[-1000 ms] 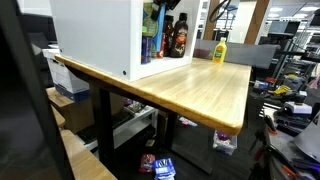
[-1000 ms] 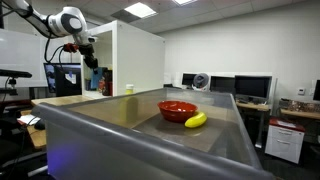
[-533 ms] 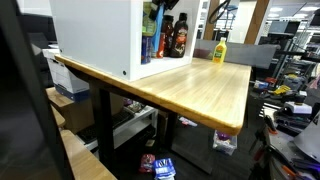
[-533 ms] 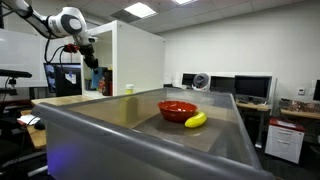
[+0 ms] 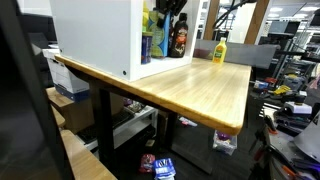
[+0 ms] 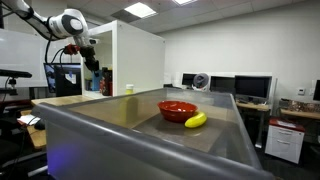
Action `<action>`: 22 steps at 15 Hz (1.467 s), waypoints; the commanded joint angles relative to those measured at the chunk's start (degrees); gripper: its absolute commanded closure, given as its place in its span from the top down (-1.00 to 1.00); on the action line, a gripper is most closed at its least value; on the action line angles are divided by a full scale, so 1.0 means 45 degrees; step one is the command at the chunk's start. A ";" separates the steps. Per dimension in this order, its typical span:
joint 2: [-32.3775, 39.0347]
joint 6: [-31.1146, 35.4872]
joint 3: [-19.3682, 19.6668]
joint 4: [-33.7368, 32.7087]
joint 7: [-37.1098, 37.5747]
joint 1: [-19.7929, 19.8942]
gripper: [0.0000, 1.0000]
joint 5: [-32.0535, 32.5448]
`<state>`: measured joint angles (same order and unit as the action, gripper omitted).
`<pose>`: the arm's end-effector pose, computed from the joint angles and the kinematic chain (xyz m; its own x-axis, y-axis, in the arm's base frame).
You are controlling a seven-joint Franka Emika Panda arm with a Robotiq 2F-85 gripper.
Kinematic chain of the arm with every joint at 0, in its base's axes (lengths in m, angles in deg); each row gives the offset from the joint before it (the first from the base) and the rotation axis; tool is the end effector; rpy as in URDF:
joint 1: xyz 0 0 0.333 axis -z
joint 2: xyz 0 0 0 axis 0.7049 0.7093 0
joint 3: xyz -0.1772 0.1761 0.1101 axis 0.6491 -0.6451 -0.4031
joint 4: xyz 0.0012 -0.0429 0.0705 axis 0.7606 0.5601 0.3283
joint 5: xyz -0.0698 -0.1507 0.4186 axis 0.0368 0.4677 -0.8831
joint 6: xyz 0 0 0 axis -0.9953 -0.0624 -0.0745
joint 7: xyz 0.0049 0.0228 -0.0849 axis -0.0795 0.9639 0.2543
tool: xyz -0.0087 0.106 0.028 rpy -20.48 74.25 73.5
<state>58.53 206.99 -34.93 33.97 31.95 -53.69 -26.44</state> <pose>0.5590 0.2326 0.4477 0.9375 -0.0524 0.3440 -0.0551 -0.9985 -0.0019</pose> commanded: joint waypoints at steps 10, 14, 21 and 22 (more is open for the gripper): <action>-0.1725 -0.2078 -0.0179 0.0845 -0.0319 -0.0315 -0.88 -0.0631; -0.2059 -0.1907 -0.0043 0.1108 -0.0483 -0.0415 -0.88 -0.2145; -0.1929 -0.1439 -0.0170 0.1253 -0.0639 -0.0443 -0.88 -0.2920; -0.1864 -0.1324 -0.0187 0.1266 -0.0671 -0.0452 -0.88 -0.2910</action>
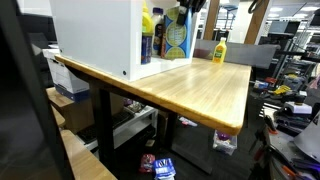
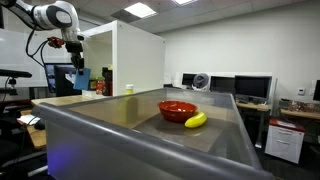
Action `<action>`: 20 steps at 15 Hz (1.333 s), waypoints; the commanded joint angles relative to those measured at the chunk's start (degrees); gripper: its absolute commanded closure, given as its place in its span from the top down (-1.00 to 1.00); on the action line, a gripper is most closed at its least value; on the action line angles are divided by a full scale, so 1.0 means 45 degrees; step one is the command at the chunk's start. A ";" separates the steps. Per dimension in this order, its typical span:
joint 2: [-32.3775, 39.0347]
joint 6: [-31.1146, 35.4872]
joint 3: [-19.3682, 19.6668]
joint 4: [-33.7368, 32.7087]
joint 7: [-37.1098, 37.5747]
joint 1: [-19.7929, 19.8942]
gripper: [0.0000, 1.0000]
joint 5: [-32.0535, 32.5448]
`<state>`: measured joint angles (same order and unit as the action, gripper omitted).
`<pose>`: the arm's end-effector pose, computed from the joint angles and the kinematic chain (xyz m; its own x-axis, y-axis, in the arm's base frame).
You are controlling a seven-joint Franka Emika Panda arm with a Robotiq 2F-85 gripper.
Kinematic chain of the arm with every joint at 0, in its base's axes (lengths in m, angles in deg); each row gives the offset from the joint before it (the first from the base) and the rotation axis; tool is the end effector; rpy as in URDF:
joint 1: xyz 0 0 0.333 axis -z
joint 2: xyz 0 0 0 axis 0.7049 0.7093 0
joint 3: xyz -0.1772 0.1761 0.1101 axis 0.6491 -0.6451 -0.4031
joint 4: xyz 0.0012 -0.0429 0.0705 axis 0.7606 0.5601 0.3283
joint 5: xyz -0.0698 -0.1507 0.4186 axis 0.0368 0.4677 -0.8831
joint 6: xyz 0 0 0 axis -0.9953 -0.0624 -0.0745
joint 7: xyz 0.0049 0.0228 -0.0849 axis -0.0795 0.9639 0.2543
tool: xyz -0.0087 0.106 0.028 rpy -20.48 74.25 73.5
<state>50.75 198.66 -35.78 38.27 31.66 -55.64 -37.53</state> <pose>0.5073 0.2492 0.4653 0.9723 -0.1097 0.2066 -0.0937 -0.9919 -0.0857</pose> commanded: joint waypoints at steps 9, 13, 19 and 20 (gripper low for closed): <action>0.0535 0.2207 -0.0276 0.0365 -0.1119 -0.0060 -0.88 -0.0024; 0.0733 0.2335 -0.0358 0.0209 -0.0939 0.0013 -0.88 0.0338; 0.1035 0.2141 -0.0586 -0.0248 -0.0675 0.0006 -0.88 0.1290; 0.1062 0.2153 -0.0633 -0.0279 -0.0635 -0.0001 -0.88 0.1453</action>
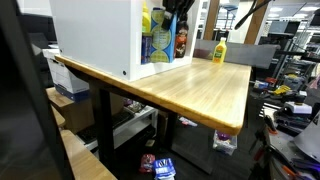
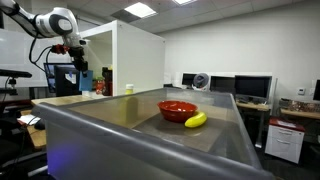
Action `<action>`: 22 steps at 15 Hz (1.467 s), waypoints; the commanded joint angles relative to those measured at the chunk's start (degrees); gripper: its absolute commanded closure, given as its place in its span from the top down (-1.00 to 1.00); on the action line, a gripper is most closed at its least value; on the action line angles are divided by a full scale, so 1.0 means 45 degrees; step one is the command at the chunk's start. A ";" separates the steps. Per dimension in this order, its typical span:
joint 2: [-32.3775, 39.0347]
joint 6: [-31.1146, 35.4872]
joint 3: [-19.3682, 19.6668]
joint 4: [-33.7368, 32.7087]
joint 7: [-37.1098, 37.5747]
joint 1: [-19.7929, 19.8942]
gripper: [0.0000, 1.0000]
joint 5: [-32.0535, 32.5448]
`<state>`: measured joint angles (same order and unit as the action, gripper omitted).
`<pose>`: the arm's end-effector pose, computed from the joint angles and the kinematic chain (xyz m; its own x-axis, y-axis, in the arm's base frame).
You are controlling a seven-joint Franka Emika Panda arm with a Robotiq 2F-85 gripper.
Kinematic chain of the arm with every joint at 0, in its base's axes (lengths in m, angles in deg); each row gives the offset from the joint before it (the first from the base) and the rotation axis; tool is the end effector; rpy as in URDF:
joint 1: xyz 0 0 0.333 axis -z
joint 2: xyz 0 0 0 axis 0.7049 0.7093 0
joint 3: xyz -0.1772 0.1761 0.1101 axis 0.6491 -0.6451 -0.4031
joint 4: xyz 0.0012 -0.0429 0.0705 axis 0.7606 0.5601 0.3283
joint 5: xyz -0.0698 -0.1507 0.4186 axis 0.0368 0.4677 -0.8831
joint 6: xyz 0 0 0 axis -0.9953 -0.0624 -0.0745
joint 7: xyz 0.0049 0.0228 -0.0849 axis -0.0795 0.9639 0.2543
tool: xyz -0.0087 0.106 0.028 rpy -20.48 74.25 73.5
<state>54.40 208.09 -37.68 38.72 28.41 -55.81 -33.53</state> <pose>0.5173 0.2735 0.4433 0.9492 0.0160 0.3143 0.0380 -0.9972 -0.0639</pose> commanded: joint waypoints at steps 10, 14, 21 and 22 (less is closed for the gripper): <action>0.0734 -0.0140 -0.0346 -0.0847 0.0665 -0.0071 -0.88 0.1161; 0.0916 -0.0050 -0.0242 -0.0978 0.0769 -0.0098 -0.88 0.0835; 0.1113 0.0425 0.0064 -0.1153 0.0528 -0.0116 -0.88 0.0077; 0.1020 0.0594 0.0142 -0.1061 0.0488 -0.0105 -0.88 -0.0104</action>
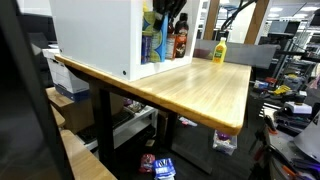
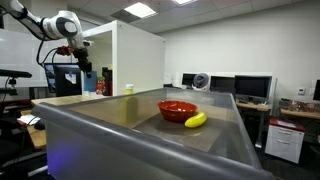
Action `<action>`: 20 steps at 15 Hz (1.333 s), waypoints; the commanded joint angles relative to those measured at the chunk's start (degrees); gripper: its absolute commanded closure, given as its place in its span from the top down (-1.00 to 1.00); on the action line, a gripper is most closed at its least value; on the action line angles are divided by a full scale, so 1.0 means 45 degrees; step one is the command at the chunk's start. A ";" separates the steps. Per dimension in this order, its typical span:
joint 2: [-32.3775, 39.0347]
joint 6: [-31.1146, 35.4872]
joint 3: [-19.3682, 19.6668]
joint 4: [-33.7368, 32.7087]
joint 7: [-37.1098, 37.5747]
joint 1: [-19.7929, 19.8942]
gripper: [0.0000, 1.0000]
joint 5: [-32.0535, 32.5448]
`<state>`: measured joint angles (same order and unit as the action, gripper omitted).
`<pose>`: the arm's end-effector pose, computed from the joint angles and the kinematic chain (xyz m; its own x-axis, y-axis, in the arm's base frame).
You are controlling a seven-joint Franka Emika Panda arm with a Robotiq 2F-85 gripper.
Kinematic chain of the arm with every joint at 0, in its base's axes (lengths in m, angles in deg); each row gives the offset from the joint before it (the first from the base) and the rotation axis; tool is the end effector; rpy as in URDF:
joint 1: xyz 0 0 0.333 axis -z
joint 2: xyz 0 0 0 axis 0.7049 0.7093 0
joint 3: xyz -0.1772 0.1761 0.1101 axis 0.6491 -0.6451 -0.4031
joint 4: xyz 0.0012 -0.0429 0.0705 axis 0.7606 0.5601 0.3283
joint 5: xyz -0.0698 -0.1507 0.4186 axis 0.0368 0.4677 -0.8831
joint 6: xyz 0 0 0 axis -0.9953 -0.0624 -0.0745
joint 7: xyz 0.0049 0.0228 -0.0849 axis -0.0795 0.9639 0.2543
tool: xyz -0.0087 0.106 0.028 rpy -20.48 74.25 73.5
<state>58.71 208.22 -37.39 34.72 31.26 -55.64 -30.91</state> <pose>0.5381 0.2770 0.4398 0.9476 -0.0151 0.3192 0.0047 -0.9981 -0.0613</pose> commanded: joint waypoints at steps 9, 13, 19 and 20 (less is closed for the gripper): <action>-0.0273 0.1605 0.0313 0.0671 -0.0035 -0.0067 -0.88 -0.1060; -0.0151 0.1996 0.0230 0.0978 0.0157 -0.0057 -0.88 -0.0740; -0.0243 0.2009 -0.0123 0.1008 0.0731 -0.0112 -0.88 0.0049; -0.0225 0.2012 -0.0182 0.0987 0.0810 -0.0141 -0.88 0.0172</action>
<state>58.21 215.05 -36.53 37.85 32.05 -55.61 -31.59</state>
